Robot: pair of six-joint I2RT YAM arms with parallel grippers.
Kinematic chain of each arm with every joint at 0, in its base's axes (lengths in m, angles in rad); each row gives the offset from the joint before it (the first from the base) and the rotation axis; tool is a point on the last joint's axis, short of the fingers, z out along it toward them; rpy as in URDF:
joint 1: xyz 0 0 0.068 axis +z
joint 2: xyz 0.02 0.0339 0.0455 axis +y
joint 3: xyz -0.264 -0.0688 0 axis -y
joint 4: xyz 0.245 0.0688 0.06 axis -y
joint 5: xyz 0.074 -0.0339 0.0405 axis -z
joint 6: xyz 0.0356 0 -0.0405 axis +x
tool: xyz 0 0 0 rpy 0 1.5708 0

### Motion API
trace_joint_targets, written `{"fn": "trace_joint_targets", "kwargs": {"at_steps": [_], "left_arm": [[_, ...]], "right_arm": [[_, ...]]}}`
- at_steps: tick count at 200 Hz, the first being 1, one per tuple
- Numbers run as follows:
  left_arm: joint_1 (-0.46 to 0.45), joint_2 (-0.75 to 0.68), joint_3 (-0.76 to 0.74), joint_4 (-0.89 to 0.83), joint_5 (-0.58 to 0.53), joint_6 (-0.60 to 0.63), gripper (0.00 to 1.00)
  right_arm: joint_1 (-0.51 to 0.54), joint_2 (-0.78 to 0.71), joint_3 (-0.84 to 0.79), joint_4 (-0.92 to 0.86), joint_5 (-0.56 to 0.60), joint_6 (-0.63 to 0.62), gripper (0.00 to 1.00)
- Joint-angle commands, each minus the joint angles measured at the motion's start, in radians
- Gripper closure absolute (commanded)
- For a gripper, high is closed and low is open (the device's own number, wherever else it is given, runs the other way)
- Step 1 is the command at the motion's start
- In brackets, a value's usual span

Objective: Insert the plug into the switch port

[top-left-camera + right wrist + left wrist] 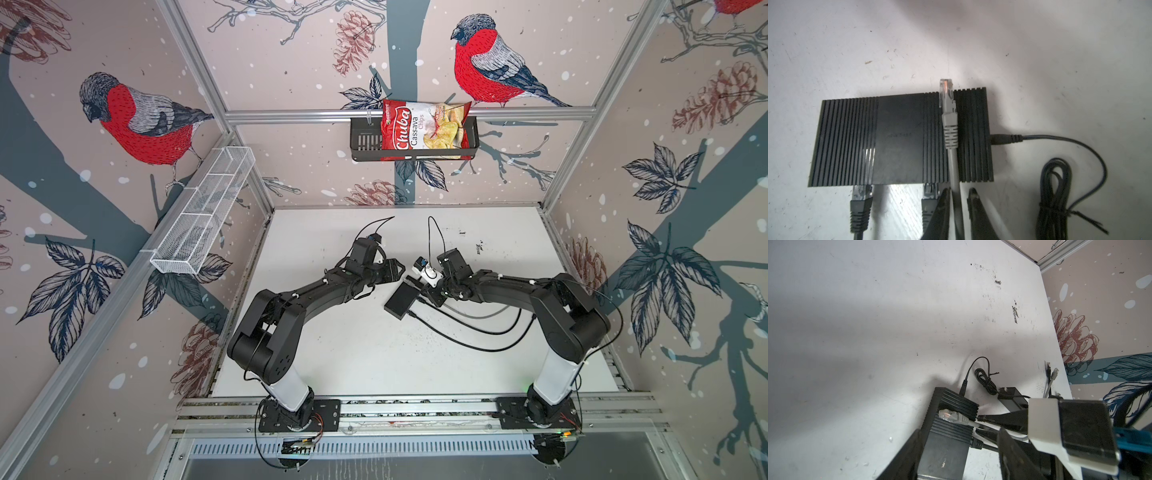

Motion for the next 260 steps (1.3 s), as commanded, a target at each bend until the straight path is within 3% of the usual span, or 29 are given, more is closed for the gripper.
{"fn": "trace_joint_targets", "kwargs": {"at_steps": [1,45,70,146,175,190,211,225,260], "left_arm": [[0.003,-0.009,-0.005,0.031,-0.003,0.025,0.41],[0.005,-0.034,-0.027,0.039,-0.006,0.039,0.32],[0.007,-0.044,-0.036,0.044,-0.002,0.045,0.31],[0.003,-0.037,-0.042,0.094,0.049,-0.027,0.49],[-0.018,-0.043,-0.043,0.099,0.035,0.029,0.51],[-0.047,-0.089,-0.056,0.059,-0.096,0.119,0.47],[-0.048,-0.165,-0.088,0.02,-0.251,0.233,0.28],[-0.05,-0.199,-0.091,-0.006,-0.281,0.314,0.17],[-0.068,-0.258,-0.091,-0.078,-0.374,0.538,0.1]], "right_arm": [[0.002,-0.001,0.007,-0.01,0.012,0.008,0.86],[-0.001,-0.048,0.002,-0.029,-0.024,-0.032,0.93],[-0.001,-0.105,-0.007,-0.057,-0.09,-0.072,0.94],[0.008,-0.189,-0.017,-0.114,-0.196,-0.136,0.93],[0.006,-0.194,-0.006,-0.149,-0.244,-0.156,0.93],[0.005,-0.194,0.004,-0.173,-0.251,-0.164,0.93],[-0.003,-0.199,0.004,-0.186,-0.262,-0.164,0.93],[-0.011,-0.2,0.009,-0.202,-0.272,-0.168,0.93],[-0.032,-0.189,0.037,-0.263,-0.294,-0.18,0.93]]}}
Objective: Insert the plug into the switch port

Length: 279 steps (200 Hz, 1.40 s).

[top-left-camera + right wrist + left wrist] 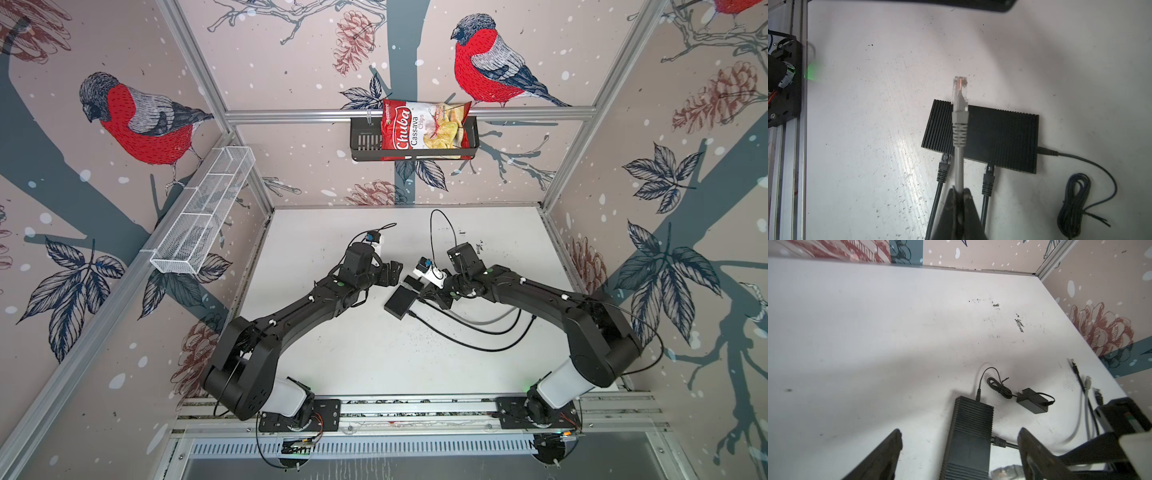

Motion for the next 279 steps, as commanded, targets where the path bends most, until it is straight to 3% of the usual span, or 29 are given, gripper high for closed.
{"fn": "trace_joint_targets", "kwargs": {"at_steps": [1,43,88,115,169,239,265,279], "left_arm": [[-0.012,-0.034,-0.003,-0.063,-0.117,0.224,0.1],[-0.038,-0.099,-0.086,-0.032,-0.113,0.535,0.08],[-0.063,-0.208,-0.243,0.103,-0.03,0.874,0.04],[-0.085,-0.253,-0.295,0.17,0.036,0.965,0.04],[-0.174,-0.223,-0.315,0.218,-0.032,1.144,0.05],[-0.187,-0.129,-0.224,0.162,-0.031,1.258,0.11],[-0.186,-0.102,-0.213,0.166,-0.026,1.289,0.15],[-0.187,-0.093,-0.209,0.156,-0.019,1.305,0.27]], "right_arm": [[-0.01,0.003,0.02,-0.053,-0.039,-0.021,0.93],[-0.037,0.007,0.057,-0.123,-0.088,-0.048,0.93],[-0.053,0.026,0.088,-0.185,-0.126,-0.077,0.93],[-0.056,0.029,0.095,-0.198,-0.163,-0.088,0.93],[-0.052,0.024,0.105,-0.227,-0.192,-0.1,0.92],[-0.039,0.033,0.113,-0.251,-0.205,-0.111,0.93],[-0.04,0.039,0.123,-0.272,-0.211,-0.124,0.92],[-0.04,0.041,0.127,-0.277,-0.216,-0.128,0.92]]}}
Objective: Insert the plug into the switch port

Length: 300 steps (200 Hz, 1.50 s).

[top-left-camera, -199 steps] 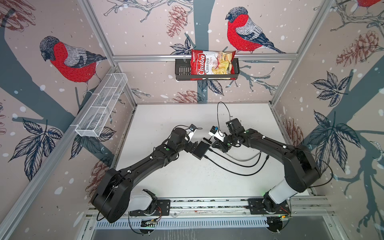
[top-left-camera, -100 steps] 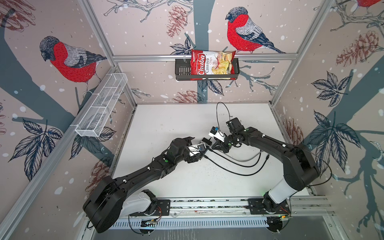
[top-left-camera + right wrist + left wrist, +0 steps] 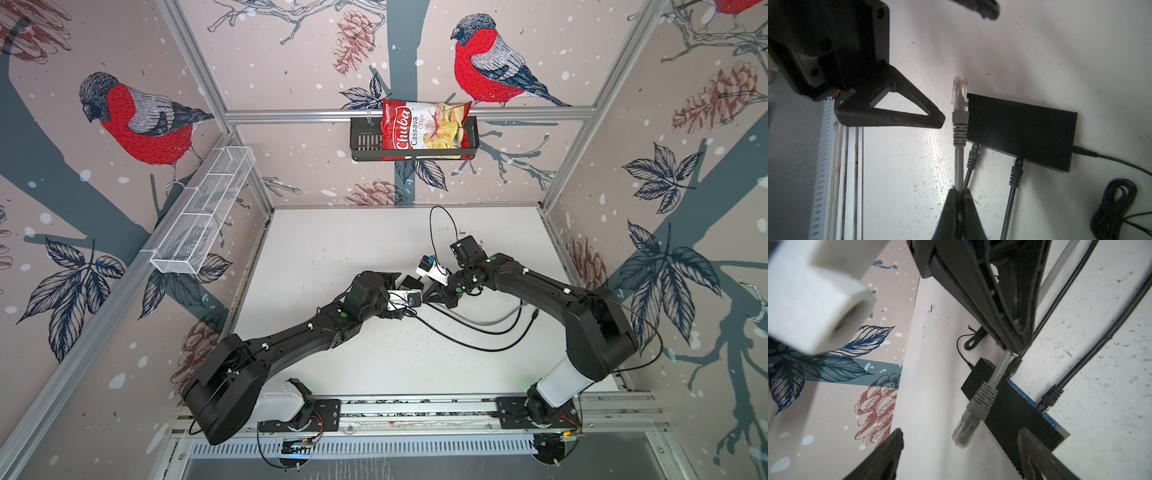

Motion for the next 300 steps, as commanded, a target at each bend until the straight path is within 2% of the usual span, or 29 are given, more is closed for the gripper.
{"fn": "trace_joint_targets", "kwargs": {"at_steps": [1,12,70,142,188,216,265,300], "left_arm": [[-0.002,0.013,0.011,-0.006,0.007,0.057,0.28],[-0.003,0.017,0.015,-0.009,0.009,0.066,0.39],[-0.003,0.04,0.014,0.011,0.024,0.092,0.55],[-0.007,0.049,0.018,0.006,0.031,0.087,0.87],[-0.013,0.059,0.024,-0.004,0.028,0.091,0.93],[-0.013,0.065,0.029,-0.015,0.026,0.091,0.96],[-0.013,0.058,0.061,-0.078,0.041,0.047,0.97],[-0.013,0.053,0.068,-0.101,0.073,0.028,0.97]], "right_arm": [[0.002,0.005,0.013,-0.027,-0.033,-0.023,0.92],[0.002,0.009,0.015,-0.03,-0.034,-0.025,0.92],[0.002,0.011,0.018,-0.049,-0.061,-0.044,0.92],[0.002,0.02,0.019,-0.053,-0.065,-0.049,0.92],[0.003,0.018,0.009,-0.016,-0.047,-0.023,0.9],[0.005,-0.012,-0.028,0.066,0.003,0.019,0.79],[0.021,-0.148,-0.193,0.344,0.179,0.101,0.74],[0.036,-0.24,-0.301,0.515,0.264,0.103,0.67]]}}
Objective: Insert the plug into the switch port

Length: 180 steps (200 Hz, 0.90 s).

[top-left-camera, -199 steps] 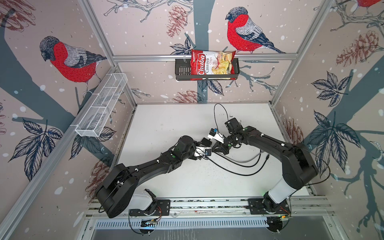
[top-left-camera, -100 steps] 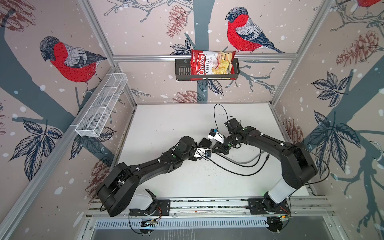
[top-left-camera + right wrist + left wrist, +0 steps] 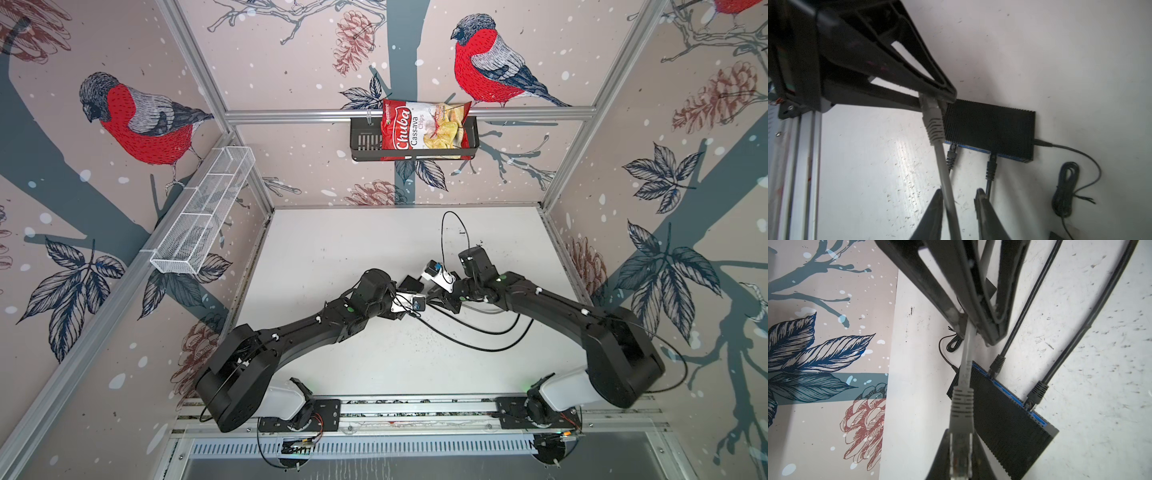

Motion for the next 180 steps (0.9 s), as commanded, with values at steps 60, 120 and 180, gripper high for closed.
{"fn": "trace_joint_targets", "kwargs": {"at_steps": [60,120,180], "left_arm": [[0.001,-0.021,0.011,-0.014,0.062,-0.048,0.97],[0.0,-0.027,-0.004,-0.003,0.057,-0.068,0.98],[0.0,-0.032,-0.004,-0.003,0.062,-0.082,0.99]], "right_arm": [[0.057,-0.17,-0.243,0.51,0.224,-0.005,0.01],[0.024,-0.279,-0.274,0.511,0.231,0.048,0.01],[-0.021,-0.456,-0.468,0.85,0.512,0.333,0.01]]}}
